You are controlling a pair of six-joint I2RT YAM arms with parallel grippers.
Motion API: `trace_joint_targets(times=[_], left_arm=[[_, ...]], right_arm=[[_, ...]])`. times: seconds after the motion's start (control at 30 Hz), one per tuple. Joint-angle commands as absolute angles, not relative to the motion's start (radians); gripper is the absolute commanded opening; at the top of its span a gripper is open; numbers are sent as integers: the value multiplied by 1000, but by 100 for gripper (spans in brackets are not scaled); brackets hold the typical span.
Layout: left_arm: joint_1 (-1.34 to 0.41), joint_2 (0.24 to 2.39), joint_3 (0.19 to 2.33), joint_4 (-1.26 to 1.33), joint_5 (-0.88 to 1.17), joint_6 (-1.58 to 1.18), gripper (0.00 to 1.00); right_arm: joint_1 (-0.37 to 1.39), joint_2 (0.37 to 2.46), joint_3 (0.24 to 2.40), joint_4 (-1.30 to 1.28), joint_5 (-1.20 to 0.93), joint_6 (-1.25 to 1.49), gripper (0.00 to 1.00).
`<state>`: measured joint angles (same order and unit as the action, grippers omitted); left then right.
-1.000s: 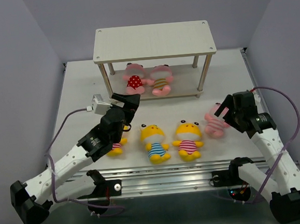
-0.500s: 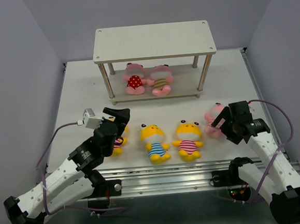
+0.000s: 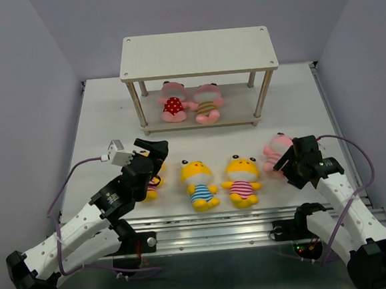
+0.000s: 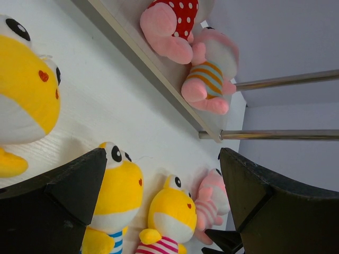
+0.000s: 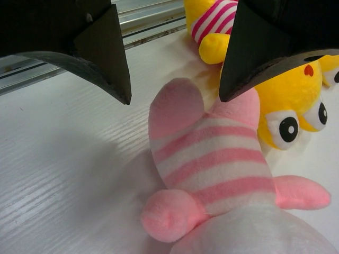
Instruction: Place and organize the stuffed toys onto the shelf
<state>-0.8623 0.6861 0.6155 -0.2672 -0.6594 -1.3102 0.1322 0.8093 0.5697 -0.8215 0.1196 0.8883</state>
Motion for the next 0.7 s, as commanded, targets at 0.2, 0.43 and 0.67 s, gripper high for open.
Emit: trace_joint_targets(times=[0.2, 0.43, 0.67], left_arm=[[-864, 704, 607, -255, -690, -1301, 99], [-864, 715, 603, -245, -683, -1298, 99], [-865, 722, 603, -245, -687, -1295, 99]], right_arm=[[132, 796, 538, -749, 161, 919, 73], [132, 793, 532, -721, 183, 936, 65], [132, 752, 540, -718, 176, 913, 24]])
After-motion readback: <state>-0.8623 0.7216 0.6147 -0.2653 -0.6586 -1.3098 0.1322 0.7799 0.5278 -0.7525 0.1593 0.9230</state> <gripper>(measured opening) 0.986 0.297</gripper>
